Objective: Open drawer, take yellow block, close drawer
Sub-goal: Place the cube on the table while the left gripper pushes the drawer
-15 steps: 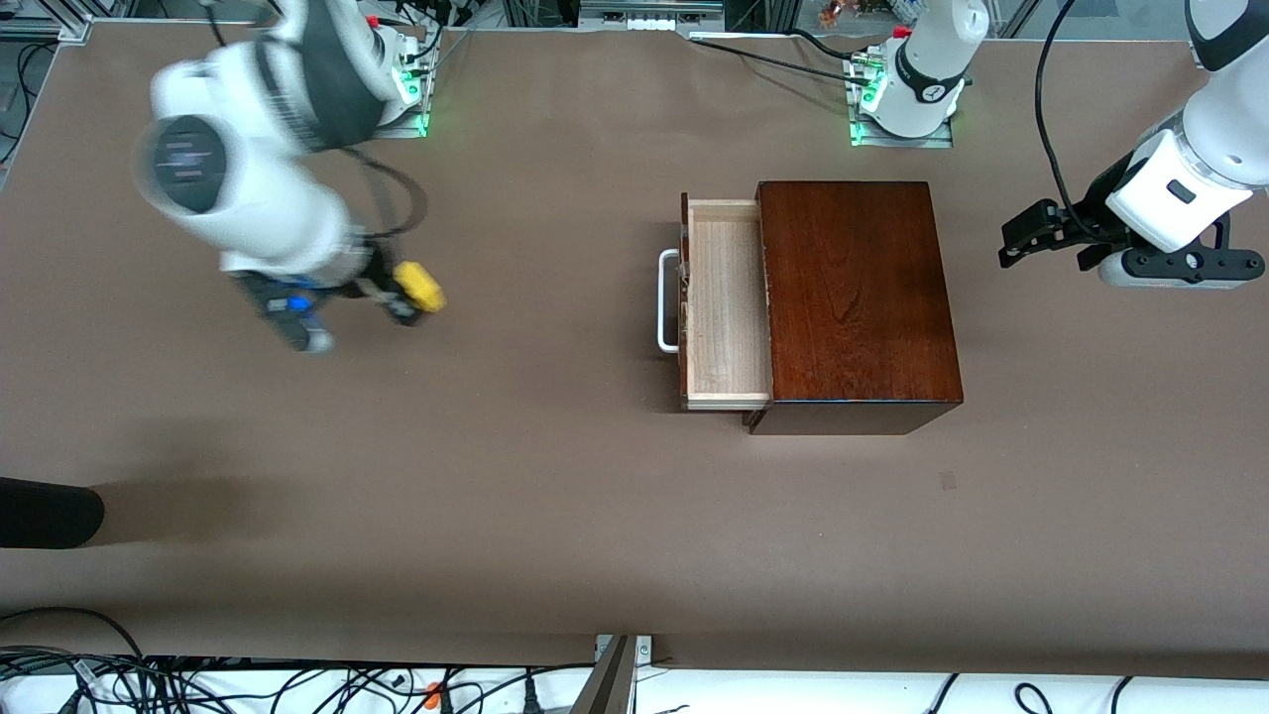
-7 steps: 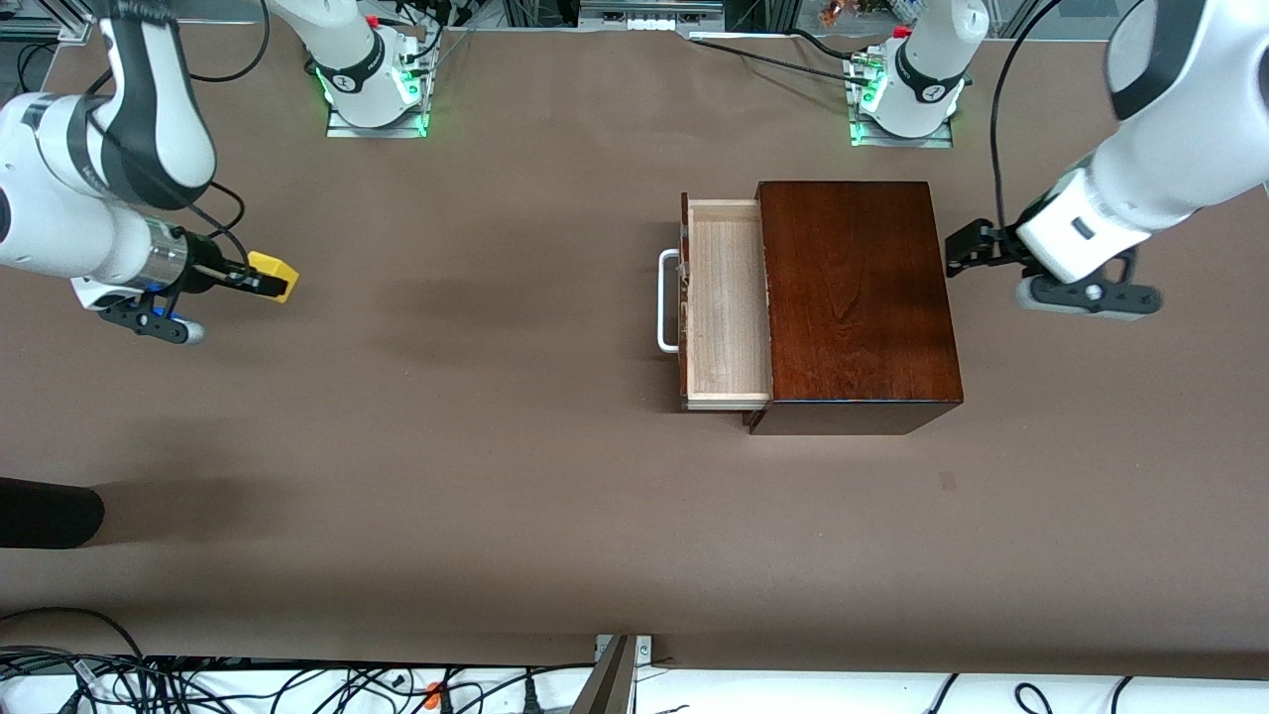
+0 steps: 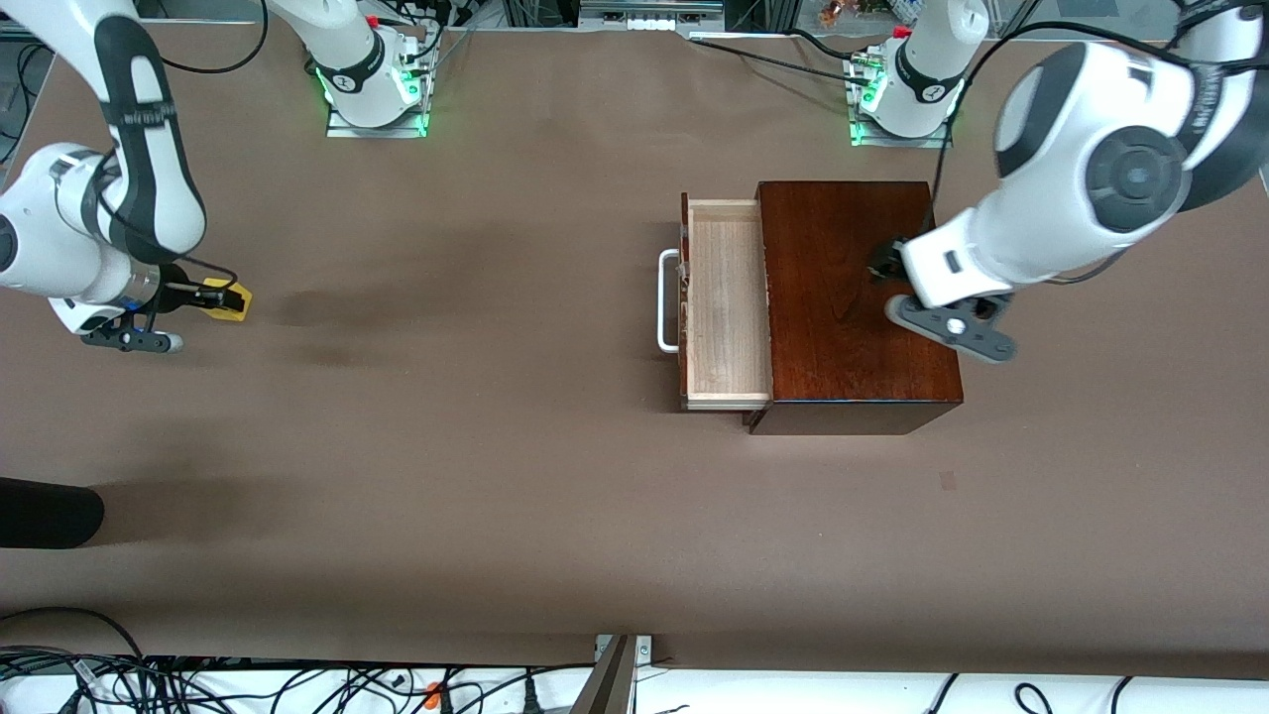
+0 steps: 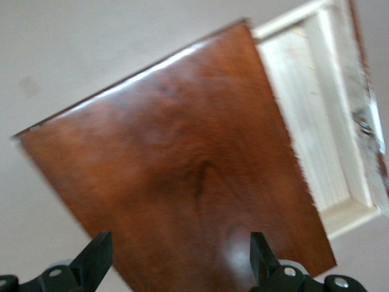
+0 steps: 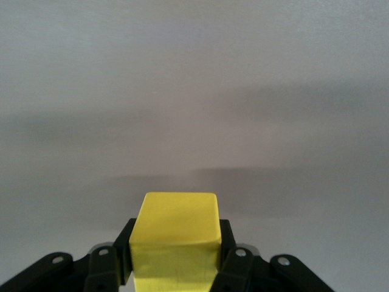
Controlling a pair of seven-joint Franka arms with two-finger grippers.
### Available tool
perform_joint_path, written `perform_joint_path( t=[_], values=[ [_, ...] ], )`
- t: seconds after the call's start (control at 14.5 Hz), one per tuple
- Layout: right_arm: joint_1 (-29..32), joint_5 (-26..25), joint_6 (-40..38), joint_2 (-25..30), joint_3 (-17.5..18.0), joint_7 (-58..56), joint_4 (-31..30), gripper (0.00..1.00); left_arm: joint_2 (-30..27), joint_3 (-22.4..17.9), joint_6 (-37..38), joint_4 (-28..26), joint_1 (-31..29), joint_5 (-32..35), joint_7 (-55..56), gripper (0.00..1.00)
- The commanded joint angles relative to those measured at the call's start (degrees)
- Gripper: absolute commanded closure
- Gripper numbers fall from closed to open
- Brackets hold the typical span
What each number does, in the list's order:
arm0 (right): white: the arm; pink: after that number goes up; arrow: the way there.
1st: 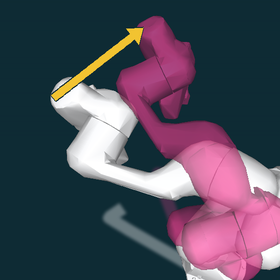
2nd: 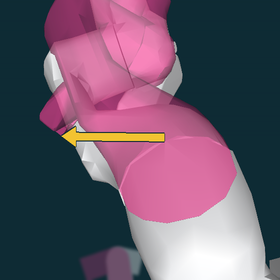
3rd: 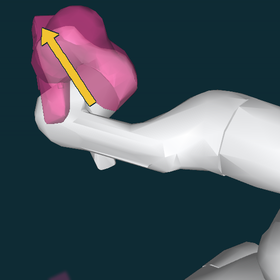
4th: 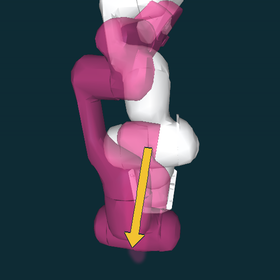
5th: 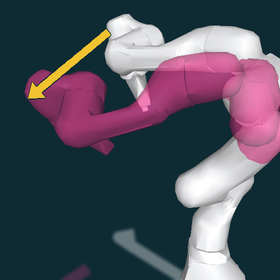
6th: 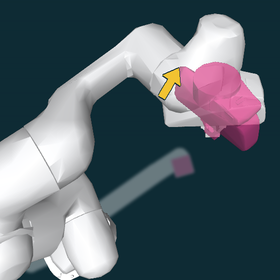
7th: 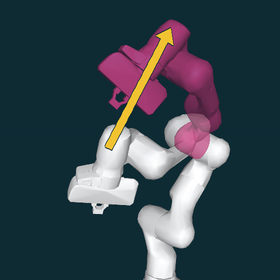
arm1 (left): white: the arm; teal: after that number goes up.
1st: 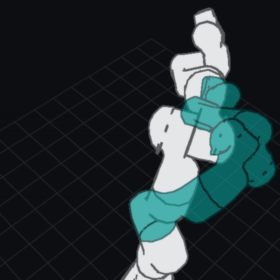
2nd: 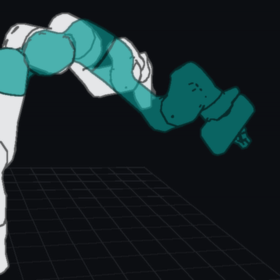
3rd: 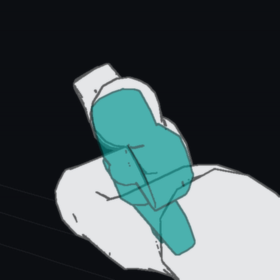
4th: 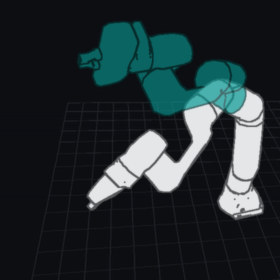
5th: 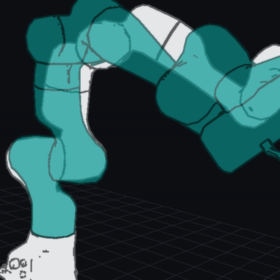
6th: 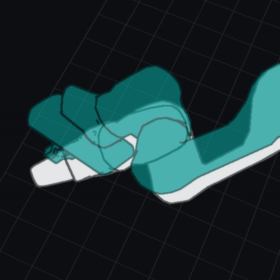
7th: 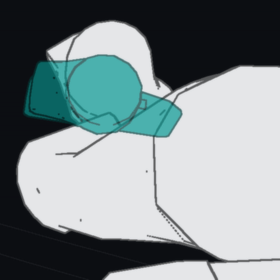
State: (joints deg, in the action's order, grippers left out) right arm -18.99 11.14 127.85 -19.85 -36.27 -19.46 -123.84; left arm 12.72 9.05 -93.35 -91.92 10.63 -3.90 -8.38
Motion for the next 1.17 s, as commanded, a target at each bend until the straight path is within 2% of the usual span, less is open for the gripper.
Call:
perform_joint_path(
  t=[0.0, 0.14, 0.28, 0.34, 0.41, 0.48, 0.55, 0.76, 0.83, 0.9, 1.03, 1.1],
  values=[
    [2.5, 4.2, 2.1, -3.3, 0.3, -7.4, 1.2, 0.86, 3.1, 0.9, 1.2, 3.1, 6.5, 0.7, -2.2, 0.00],
    [2.6, 4.6, 2.5, -4.8, 0.3, -8.8, 1.5, 0.85, 6.1, 0.9, -0.6, 5.3, 11.6, 0.6, -3.3, 0.00],
    [2.6, 4.6, 2.5, -5.8, 0.4, -8.9, 1.8, 0.78, 9.2, 0.9, -5.4, 6.8, 15.5, -0.3, -8.8, 0.00],
    [2.6, 4.6, 2.5, -6.2, 0.6, -8.8, 2.3, 0.69, 10.8, 0.9, -9.0, 6.9, 16.6, -1.5, -12.7, 0.00],
    [2.6, 4.7, 2.5, -6.9, 0.9, -8.9, 2.4, 0.56, 12.5, 1.0, -12.3, 6.9, 17.3, -3.5, -17.1, 0.00],
    [2.6, 5.0, 2.6, -7.6, 1.0, -8.9, 2.6, 0.38, 14.0, 1.3, -15.5, 6.8, 18.5, -5.3, -21.5, 0.00],
    [2.6, 5.5, 2.6, -8.3, 1.2, -9.3, 3.0, 0.33, 15.4, 2.2, -18.4, 6.8, 19.0, -5.5, -26.6, 0.00],
    [2.6, 6.2, 2.4, -8.3, 1.3, -10.5, 3.2, 0.28, 18.0, 4.7, -23.4, 6.4, 21.4, -5.4, -37.3, 0.00],
    [2.6, 6.2, 2.2, -8.2, 1.3, -10.5, 3.2, 0.17, 18.3, 5.0, -23.5, 6.1, 22.8, -5.2, -39.8, 0.00],
    [2.4, 6.3, 2.0, -8.2, 1.4, -10.4, 3.6, 0.00, 19.4, 5.0, -23.5, 5.5, 23.6, -5.1, -40.7, 0.00],
    [2.2, 6.2, 2.0, -8.2, 1.4, -10.6, 4.3, 0.00, 20.7, 5.0, -23.9, 5.2, 23.7, -4.1, -42.8, 0.00],
    [2.2, 6.2, 1.9, -8.2, 1.4, -10.6, 4.4, 0.00, 20.9, 5.0, -24.0, 5.1, 23.7, -1.0, -43.4, 0.00]
  ],
)
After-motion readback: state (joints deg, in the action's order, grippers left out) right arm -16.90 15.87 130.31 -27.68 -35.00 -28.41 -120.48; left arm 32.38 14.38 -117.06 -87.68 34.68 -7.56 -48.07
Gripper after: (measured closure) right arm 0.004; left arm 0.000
